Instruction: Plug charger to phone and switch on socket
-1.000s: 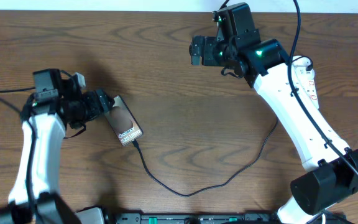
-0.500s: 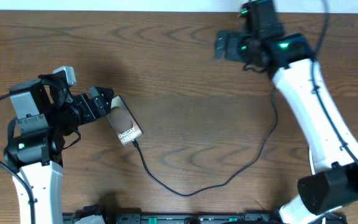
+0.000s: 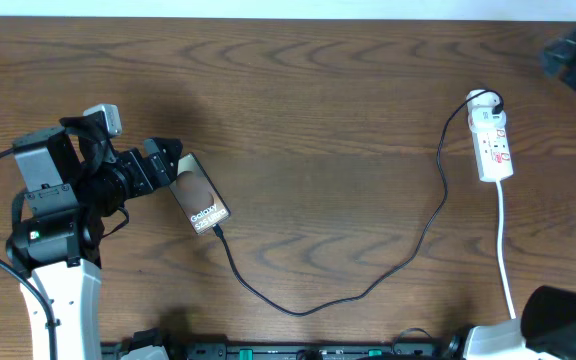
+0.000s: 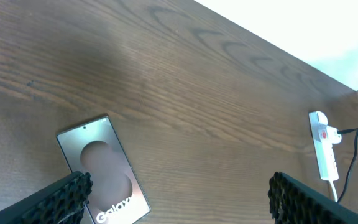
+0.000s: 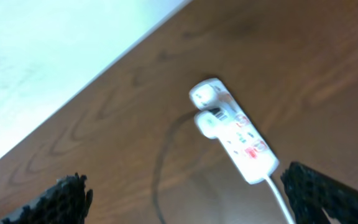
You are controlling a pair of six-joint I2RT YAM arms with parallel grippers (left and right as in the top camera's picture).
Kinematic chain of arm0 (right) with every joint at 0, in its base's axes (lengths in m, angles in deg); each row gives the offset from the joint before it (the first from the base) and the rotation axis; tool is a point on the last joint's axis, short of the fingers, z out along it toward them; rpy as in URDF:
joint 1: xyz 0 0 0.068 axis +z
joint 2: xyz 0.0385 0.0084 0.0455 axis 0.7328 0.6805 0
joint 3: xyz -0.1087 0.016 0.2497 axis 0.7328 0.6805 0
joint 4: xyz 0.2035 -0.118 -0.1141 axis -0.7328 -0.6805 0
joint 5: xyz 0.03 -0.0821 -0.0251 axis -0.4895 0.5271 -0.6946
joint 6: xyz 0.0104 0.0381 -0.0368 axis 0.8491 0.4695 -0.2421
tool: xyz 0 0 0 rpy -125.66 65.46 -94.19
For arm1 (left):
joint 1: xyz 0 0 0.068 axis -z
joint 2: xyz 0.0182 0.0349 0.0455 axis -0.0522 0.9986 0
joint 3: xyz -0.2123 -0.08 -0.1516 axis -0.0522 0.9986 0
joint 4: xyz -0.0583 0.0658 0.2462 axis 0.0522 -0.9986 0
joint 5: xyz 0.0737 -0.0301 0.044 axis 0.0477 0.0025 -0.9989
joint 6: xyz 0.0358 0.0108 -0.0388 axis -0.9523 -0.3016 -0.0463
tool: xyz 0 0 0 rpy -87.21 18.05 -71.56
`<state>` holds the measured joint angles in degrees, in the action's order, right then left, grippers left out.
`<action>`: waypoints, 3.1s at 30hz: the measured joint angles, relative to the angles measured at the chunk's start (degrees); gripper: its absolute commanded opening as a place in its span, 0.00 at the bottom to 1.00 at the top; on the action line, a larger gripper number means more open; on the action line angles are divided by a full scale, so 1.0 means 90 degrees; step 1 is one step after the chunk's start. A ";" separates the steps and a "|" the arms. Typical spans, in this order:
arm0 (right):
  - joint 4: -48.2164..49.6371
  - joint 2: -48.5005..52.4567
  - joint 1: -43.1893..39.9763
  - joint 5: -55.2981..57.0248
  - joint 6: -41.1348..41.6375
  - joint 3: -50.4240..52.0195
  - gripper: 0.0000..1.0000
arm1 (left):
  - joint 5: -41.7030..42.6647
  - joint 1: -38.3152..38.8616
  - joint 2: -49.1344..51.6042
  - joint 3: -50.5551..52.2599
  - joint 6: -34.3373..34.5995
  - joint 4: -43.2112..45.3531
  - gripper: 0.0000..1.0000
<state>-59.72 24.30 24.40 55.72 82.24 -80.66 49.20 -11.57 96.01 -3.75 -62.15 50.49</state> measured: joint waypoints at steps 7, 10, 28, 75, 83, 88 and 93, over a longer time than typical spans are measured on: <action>-0.0503 0.0665 -0.1377 -0.1440 -0.1506 0.0000 0.99 | -0.0002 0.0000 0.0000 0.0000 -0.0015 0.0022 0.93; -0.0544 0.1076 -0.1462 -0.1690 -0.2365 0.0000 0.99 | 0.0000 0.0000 0.0000 0.0000 -0.0015 0.0022 0.93; -0.0172 0.3223 -0.0835 -0.1962 -0.3983 0.0000 0.94 | -0.0002 0.0000 0.0000 0.0000 -0.0015 -0.0027 0.93; 0.0420 0.3951 0.0007 -0.1122 -0.3342 0.0109 0.93 | -0.0002 0.0000 0.0002 0.0000 -0.0015 -0.0102 0.93; 0.0471 0.3951 0.0061 -0.1052 -0.3220 0.0129 0.94 | 0.0000 0.0000 0.0002 0.0000 -0.0015 -0.0170 0.93; 0.0551 0.3951 0.0063 -0.1064 -0.3111 0.0296 0.95 | -0.0002 0.0000 0.0002 0.0000 -0.0015 -0.0170 0.93; 0.0670 0.3920 0.0044 -0.1066 -0.3058 0.0435 0.95 | 0.0000 0.0000 0.0002 0.0000 -0.0015 -0.0168 0.93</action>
<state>-53.69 59.58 24.79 46.12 54.72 -76.75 49.20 -11.57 96.03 -3.75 -62.29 48.98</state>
